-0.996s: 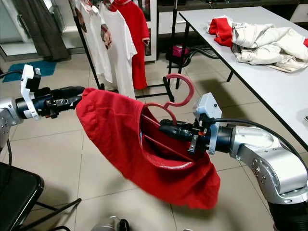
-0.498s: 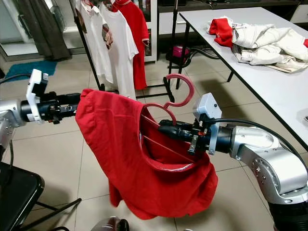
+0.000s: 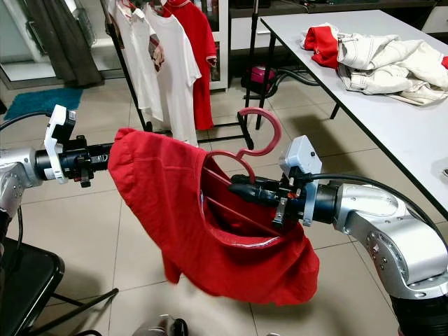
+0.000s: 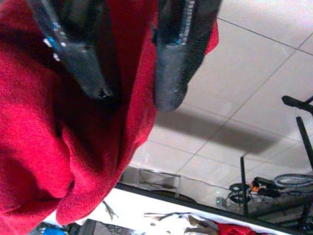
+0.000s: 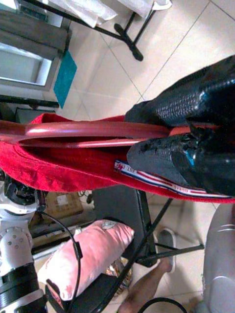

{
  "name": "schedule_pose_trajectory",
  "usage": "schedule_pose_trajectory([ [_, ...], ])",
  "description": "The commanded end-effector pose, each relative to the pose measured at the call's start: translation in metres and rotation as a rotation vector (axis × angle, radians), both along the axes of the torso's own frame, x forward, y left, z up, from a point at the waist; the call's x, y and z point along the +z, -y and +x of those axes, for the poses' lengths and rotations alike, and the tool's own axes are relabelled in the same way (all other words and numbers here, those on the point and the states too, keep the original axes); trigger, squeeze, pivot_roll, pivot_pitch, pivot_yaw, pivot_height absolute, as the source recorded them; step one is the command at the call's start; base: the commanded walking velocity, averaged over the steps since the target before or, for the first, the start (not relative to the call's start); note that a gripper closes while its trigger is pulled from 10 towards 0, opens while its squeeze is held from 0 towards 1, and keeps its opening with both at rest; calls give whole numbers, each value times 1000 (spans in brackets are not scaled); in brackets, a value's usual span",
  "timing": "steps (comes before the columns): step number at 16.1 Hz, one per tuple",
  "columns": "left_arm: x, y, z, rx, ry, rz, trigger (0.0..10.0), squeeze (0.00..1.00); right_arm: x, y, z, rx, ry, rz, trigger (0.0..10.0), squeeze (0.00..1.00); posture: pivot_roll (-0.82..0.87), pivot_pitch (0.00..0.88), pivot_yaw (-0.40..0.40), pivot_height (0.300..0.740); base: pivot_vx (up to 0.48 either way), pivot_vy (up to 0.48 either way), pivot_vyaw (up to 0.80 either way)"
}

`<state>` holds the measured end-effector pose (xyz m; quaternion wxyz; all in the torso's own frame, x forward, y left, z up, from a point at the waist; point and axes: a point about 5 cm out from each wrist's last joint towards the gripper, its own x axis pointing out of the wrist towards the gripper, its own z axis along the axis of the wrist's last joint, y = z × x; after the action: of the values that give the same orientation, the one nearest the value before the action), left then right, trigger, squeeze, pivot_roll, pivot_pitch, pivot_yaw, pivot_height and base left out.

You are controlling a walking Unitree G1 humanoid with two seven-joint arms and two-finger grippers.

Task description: Hang hanger

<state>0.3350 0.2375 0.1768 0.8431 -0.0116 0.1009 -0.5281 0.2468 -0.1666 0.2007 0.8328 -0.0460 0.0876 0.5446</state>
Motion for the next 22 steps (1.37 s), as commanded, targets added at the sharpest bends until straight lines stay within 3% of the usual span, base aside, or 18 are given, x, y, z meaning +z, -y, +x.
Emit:
schedule_pose_trajectory([
  [1, 7, 1, 3, 3, 27, 1, 0, 0, 7, -1, -3, 19, 35, 17, 10000, 0, 43, 30, 77, 740, 0, 0, 0],
  [6, 11, 0, 6, 33, 50, -29, 0, 0, 6, -1, -3, 13, 34, 13, 10000, 0, 43, 28, 77, 740, 0, 0, 0],
  [13, 25, -7, 13, 146, 128, -137, 0, 0, 5, 1, -3, 10, 31, 11, 10000, 0, 43, 26, 74, 740, 0, 0, 0],
  [19, 46, -27, 14, 255, 179, -356, 0, 0, -1, 4, -4, -5, 8, -29, 10000, 0, 40, 28, 74, 740, 0, 0, 0],
  [20, 60, -31, 13, 265, 217, -459, 0, 0, -11, 7, -4, -16, -26, -107, 10000, 0, 41, 26, 72, 740, 0, 0, 0],
  [21, 62, -32, 13, 266, 224, -473, 0, 0, -13, 7, -4, -17, -30, -119, 10000, 0, 41, 26, 72, 740, 0, 0, 0],
  [22, 72, -35, 15, 299, 260, -557, 0, 0, -17, 7, -5, -18, -41, -141, 10000, 0, 42, 23, 70, 740, 0, 0, 0],
])
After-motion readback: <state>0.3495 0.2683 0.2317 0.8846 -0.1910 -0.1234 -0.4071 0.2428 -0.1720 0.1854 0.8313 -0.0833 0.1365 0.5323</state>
